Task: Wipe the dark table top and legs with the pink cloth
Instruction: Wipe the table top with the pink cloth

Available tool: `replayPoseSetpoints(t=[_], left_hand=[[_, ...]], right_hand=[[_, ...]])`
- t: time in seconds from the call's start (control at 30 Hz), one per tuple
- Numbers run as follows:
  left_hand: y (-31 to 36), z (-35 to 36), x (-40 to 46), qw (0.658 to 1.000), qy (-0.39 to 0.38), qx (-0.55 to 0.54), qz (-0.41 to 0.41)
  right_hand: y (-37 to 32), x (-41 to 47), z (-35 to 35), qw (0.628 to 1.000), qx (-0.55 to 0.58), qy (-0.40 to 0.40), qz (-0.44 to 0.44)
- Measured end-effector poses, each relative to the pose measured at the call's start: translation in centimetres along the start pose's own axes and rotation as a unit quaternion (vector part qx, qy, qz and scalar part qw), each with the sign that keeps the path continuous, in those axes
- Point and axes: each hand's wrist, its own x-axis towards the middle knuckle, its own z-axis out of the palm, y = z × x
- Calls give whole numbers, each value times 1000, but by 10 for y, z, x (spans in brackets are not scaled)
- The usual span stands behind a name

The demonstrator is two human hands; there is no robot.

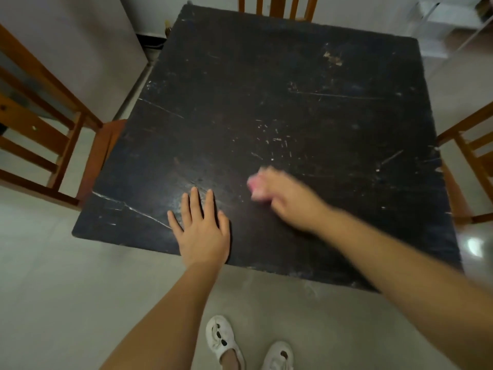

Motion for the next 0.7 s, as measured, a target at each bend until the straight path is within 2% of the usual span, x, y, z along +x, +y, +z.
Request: replayPoseSetpoints(t=[0.1,0.2,0.23,0.27,0.33,0.4,0.43,0.53,0.63,0.7], left_hand=[[3,-4,0,1000,6,-20,1],[1,-4,-2,1000,-13,-15,1],[1,-6,-2,1000,-13,-18,-1],[2,-7,-2,1000,-13,-20,-2],[3,-6,-1,1000,-14,-18,-2],[3,-5,-3,1000,-13,-17,3],[2,-5,-3,1000,-7,-18,5],[1,-5,-4,1000,5,-26,7],[1,-7,-4,1000,-12,-20,11],[2,-9,-6,1000,-15,-18,11]], right_hand=[[-56,-76,31,992,65,-102,-44],[-46,-88,8,982,117,-139,-44],[-31,-80,-10,986,129,-98,-31],[-12,-71,-31,991,130,-23,5],[38,-54,-68,985,64,116,108],[74,-50,-80,972,-24,148,181],[79,-53,-70,972,-54,142,180],[33,-87,-20,987,-109,89,76],[-25,-141,32,997,-39,45,-43],[-42,-157,31,997,-18,-21,-77]])
